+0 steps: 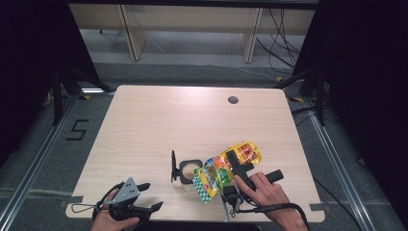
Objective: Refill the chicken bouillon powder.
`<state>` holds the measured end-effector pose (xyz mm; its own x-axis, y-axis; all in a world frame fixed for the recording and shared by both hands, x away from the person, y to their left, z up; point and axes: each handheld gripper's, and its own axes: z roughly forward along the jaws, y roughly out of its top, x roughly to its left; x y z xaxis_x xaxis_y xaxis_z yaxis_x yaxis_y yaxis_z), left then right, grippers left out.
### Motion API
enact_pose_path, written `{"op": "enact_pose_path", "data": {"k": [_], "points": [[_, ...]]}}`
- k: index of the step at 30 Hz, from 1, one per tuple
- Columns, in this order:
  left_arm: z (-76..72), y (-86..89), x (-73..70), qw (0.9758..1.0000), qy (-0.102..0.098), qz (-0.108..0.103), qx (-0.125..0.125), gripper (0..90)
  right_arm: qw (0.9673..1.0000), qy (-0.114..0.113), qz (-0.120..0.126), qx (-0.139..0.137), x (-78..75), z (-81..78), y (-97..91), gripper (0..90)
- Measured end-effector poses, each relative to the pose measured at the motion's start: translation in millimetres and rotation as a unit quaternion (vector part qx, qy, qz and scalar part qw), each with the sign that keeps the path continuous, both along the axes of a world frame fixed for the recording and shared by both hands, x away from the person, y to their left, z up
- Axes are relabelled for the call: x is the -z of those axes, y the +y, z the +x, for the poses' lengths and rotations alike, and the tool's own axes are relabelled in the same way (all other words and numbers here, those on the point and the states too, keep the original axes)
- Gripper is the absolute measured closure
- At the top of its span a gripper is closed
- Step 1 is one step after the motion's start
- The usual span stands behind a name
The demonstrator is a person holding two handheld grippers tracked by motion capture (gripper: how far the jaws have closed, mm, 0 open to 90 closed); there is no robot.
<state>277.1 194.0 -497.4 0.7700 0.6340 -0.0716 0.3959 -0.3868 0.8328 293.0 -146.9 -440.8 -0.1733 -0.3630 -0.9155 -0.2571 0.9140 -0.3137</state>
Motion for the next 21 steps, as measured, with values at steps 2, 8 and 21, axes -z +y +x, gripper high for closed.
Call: {"op": "enact_pose_path", "data": {"k": [2,8,21], "points": [[0.0,0.0,-0.1,1.0,0.0,0.0,0.0,21.6,0.9998,-0.003,-0.016,-0.012,-1.4,1.2,1.6,27.4],[-0.1,0.0,0.0,1.0,0.0,0.0,0.0,21.6,0.9998,-0.004,-0.015,-0.016,-2.3,1.1,1.9,27.4],[-0.2,-0.3,0.2,1.0,0.001,-0.004,0.0,21.6,0.9997,-0.008,-0.022,-0.013,-2.8,-0.5,2.9,27.4]]}}
